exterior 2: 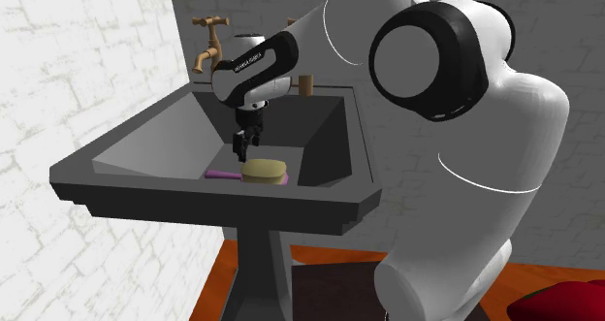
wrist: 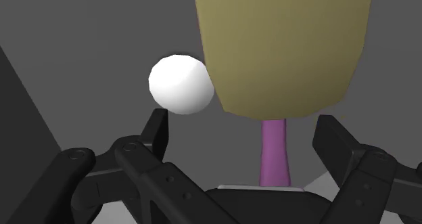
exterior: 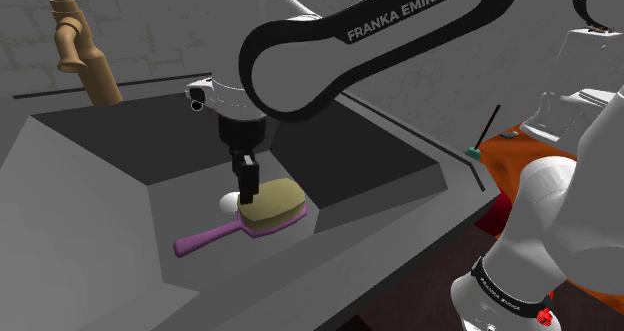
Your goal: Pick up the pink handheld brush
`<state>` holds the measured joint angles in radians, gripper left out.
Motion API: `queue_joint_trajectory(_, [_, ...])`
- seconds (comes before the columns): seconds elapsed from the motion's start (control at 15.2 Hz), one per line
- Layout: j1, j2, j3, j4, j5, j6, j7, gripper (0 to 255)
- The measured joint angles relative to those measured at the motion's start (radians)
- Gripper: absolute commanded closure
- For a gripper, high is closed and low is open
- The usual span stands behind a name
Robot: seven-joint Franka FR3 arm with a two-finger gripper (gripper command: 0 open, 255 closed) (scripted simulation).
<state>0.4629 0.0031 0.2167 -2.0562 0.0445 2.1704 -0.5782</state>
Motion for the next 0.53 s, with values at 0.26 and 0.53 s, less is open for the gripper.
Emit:
queue_joint_trajectory(0.26, [0.035,0.058,0.036,0.020,-0.003,0.030,-0.061,0])
queue_joint_trajectory(0.53, [0.040,0.083,0.040,-0.006,-0.009,0.078,-0.069,0])
